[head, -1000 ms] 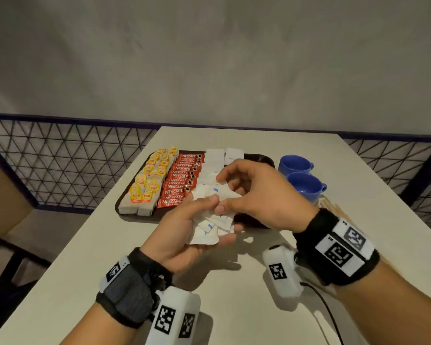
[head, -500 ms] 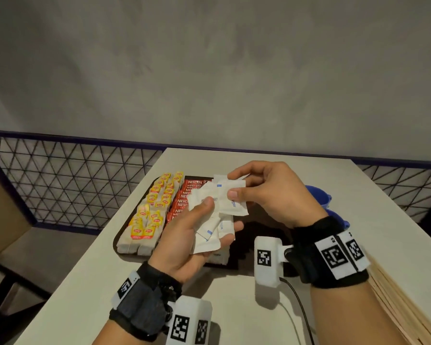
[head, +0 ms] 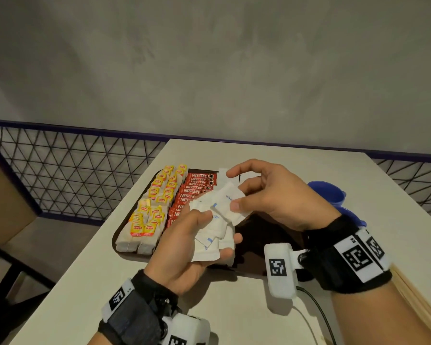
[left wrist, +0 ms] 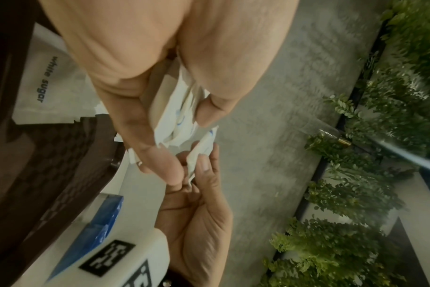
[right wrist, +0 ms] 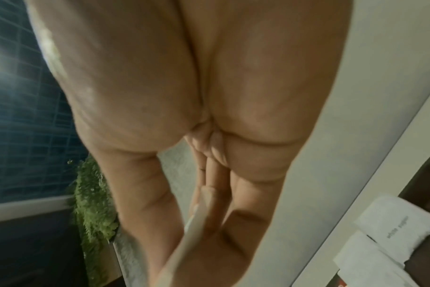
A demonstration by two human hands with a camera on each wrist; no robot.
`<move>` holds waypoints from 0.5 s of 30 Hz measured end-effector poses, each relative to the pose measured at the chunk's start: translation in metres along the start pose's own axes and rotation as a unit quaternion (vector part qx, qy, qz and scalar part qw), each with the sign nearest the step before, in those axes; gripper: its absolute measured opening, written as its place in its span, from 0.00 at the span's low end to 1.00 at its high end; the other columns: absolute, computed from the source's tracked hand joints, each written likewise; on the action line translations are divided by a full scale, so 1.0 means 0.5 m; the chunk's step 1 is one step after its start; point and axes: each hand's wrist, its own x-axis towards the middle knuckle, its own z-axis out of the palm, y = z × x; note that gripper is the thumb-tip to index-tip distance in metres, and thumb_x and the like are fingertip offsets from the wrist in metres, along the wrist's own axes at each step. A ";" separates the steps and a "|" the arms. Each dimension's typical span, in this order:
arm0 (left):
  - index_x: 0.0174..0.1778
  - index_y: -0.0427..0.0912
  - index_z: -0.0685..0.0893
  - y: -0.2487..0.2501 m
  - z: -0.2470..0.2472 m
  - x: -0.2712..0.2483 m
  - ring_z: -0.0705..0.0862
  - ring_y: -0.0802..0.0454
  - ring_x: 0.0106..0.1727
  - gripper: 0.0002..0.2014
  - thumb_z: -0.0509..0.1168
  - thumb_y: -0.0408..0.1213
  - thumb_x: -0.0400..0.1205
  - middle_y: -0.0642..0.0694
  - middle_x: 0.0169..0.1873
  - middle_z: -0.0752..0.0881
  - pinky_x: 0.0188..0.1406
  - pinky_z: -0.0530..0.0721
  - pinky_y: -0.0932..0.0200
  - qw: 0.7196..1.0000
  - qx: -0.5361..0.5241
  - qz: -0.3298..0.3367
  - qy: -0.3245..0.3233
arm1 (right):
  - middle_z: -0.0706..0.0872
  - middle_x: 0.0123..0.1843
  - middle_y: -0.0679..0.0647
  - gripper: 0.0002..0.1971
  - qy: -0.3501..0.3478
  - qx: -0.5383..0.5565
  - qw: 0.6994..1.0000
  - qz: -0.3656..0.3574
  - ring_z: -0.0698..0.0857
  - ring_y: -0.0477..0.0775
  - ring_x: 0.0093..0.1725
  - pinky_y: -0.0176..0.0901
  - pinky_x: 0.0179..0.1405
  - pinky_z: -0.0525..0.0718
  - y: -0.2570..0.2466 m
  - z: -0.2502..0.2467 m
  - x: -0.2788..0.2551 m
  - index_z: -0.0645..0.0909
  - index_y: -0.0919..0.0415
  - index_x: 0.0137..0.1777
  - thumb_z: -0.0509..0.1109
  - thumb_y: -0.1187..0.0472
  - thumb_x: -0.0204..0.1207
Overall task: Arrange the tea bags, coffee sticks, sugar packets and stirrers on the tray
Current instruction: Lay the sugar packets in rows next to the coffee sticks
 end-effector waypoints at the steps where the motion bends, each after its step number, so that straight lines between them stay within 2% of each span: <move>1: 0.73 0.50 0.81 0.001 -0.002 0.000 0.90 0.28 0.53 0.18 0.58 0.34 0.88 0.34 0.62 0.90 0.30 0.88 0.50 1.000 -0.011 -0.008 -0.005 | 0.95 0.48 0.61 0.24 -0.009 -0.009 1.000 0.006 0.95 0.59 0.50 0.65 0.59 0.91 0.001 0.003 0.001 0.82 0.57 0.65 0.82 0.73 0.72; 3: 0.73 0.44 0.83 0.004 -0.004 -0.001 0.89 0.28 0.51 0.20 0.60 0.36 0.86 0.32 0.63 0.89 0.28 0.88 0.51 0.999 -0.034 -0.028 -0.017 | 0.95 0.45 0.60 0.24 -0.011 -0.027 0.999 0.013 0.96 0.59 0.48 0.61 0.57 0.92 0.002 0.008 0.003 0.82 0.58 0.62 0.85 0.71 0.69; 5: 0.73 0.41 0.84 0.006 -0.004 -0.002 0.88 0.30 0.47 0.20 0.63 0.41 0.85 0.32 0.61 0.89 0.24 0.87 0.53 0.998 -0.037 -0.033 -0.030 | 0.95 0.42 0.59 0.23 0.006 -0.036 0.999 0.014 0.96 0.56 0.43 0.52 0.47 0.94 0.002 0.007 0.004 0.84 0.61 0.58 0.88 0.69 0.66; 7: 0.73 0.41 0.84 0.004 -0.003 -0.002 0.89 0.33 0.44 0.21 0.67 0.44 0.85 0.32 0.57 0.89 0.22 0.85 0.56 0.999 -0.009 -0.020 -0.035 | 0.94 0.39 0.56 0.20 0.007 -0.040 0.999 0.013 0.95 0.51 0.40 0.41 0.40 0.91 0.000 0.005 0.001 0.87 0.63 0.55 0.89 0.68 0.64; 9: 0.74 0.43 0.83 -0.001 -0.002 -0.002 0.89 0.35 0.43 0.21 0.68 0.41 0.84 0.31 0.56 0.89 0.21 0.84 0.57 0.999 0.020 -0.001 -0.030 | 0.94 0.40 0.53 0.18 -0.007 -0.048 0.999 0.006 0.94 0.48 0.41 0.37 0.41 0.90 -0.002 0.005 -0.003 0.90 0.61 0.54 0.88 0.67 0.65; 12: 0.72 0.47 0.84 -0.007 -0.002 -0.002 0.90 0.34 0.44 0.18 0.68 0.38 0.85 0.30 0.60 0.90 0.21 0.84 0.56 1.000 0.021 0.021 -0.008 | 0.95 0.42 0.54 0.19 0.000 -0.045 0.999 -0.003 0.95 0.50 0.43 0.37 0.45 0.91 -0.002 0.002 -0.004 0.88 0.60 0.58 0.86 0.65 0.68; 15: 0.70 0.50 0.85 -0.008 -0.002 -0.001 0.89 0.34 0.49 0.16 0.67 0.39 0.86 0.31 0.60 0.90 0.27 0.87 0.55 0.999 0.017 0.047 0.012 | 0.95 0.42 0.62 0.22 -0.008 -0.023 1.000 0.014 0.95 0.61 0.43 0.52 0.49 0.94 0.004 0.000 0.002 0.82 0.61 0.61 0.85 0.66 0.70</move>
